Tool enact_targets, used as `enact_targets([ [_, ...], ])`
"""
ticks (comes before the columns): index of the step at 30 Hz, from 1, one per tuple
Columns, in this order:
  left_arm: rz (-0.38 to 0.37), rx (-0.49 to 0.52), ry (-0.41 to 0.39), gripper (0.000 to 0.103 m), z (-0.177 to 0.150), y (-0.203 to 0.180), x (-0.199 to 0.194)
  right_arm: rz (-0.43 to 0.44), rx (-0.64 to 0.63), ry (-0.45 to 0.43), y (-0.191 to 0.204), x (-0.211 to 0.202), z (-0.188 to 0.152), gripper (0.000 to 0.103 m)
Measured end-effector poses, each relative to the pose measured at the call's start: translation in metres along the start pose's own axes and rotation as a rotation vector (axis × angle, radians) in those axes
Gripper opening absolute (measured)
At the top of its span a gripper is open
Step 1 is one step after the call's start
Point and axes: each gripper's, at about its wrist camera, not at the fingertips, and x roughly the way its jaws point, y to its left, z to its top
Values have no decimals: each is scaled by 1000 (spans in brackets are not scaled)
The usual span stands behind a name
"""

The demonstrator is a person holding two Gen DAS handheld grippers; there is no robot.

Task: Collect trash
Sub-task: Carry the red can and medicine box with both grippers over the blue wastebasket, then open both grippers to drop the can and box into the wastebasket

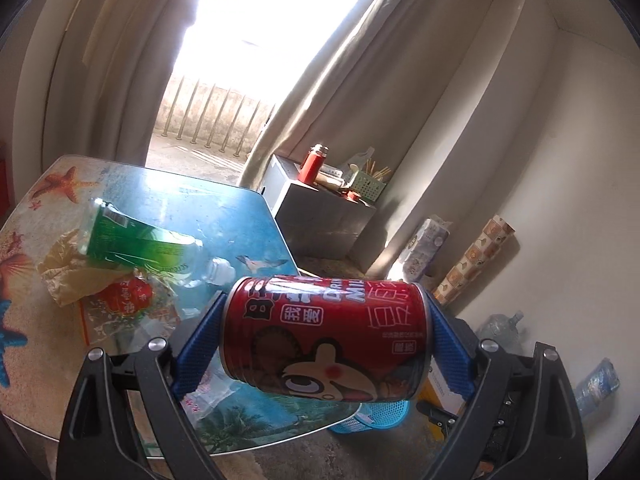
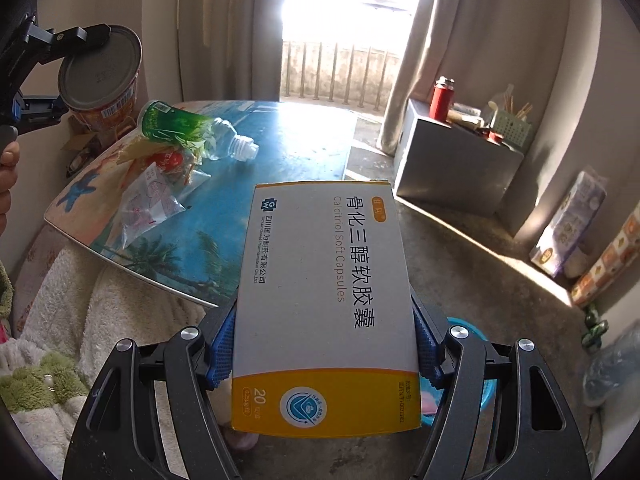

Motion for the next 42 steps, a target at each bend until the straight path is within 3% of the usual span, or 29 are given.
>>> enact_targets([
  [9,-217,86,209,91,-42,-89,82,-223,239,69,-90,-37,-81,67],
  [15,-304,152,395,91,-88,-153,154,-264,404,155,-134,-26,-130,67],
  [22,-254,197,629,91,-153,-198,260,-229,537,244,-170,22,-157,67],
  [28,-152,158,843,91,-207,-200,350,-178,655,320,-196,70,-167,67],
  [32,-101,116,934,91,-230,-199,393,-148,724,372,-210,100,-170,67],
  [35,-89,47,955,91,-234,-191,410,-158,751,418,-219,121,-171,67],
  [42,-134,10,863,93,-204,-182,398,-184,778,493,-227,156,-175,67],
])
